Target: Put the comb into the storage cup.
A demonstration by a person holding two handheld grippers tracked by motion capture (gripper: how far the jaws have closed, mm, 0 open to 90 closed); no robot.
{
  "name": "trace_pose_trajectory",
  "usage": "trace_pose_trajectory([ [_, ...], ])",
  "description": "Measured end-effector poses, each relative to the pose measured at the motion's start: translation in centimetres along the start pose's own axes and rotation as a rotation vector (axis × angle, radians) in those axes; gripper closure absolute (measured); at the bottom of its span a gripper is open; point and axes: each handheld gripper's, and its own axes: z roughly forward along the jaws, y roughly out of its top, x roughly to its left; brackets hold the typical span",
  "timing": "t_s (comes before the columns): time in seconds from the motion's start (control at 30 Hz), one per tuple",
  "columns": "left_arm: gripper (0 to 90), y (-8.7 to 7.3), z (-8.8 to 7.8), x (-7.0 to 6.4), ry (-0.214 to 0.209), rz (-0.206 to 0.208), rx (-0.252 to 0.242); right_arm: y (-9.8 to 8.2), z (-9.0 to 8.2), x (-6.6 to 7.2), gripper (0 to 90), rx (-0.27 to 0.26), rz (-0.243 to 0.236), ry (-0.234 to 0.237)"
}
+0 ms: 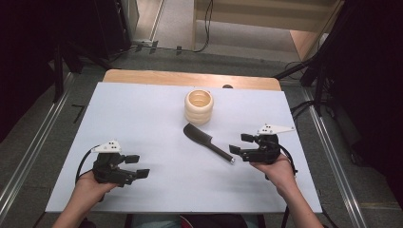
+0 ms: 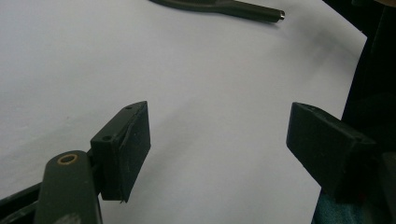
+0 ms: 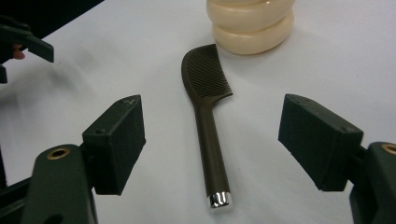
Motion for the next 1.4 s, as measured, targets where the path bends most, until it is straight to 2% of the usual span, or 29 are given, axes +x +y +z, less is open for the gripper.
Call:
trace_pose_trajectory([
  [0.83,22.6,0.0,0.0,0.0,-0.002,0.002,0.001,2.4,4.2,0.2,22.3,0.056,-0.045,0.014],
  [1.4,22.5,0.0,0.0,0.0,-0.003,0.002,0.0,2.0,5.0,0.2,24.5,0.116,-0.055,0.009],
])
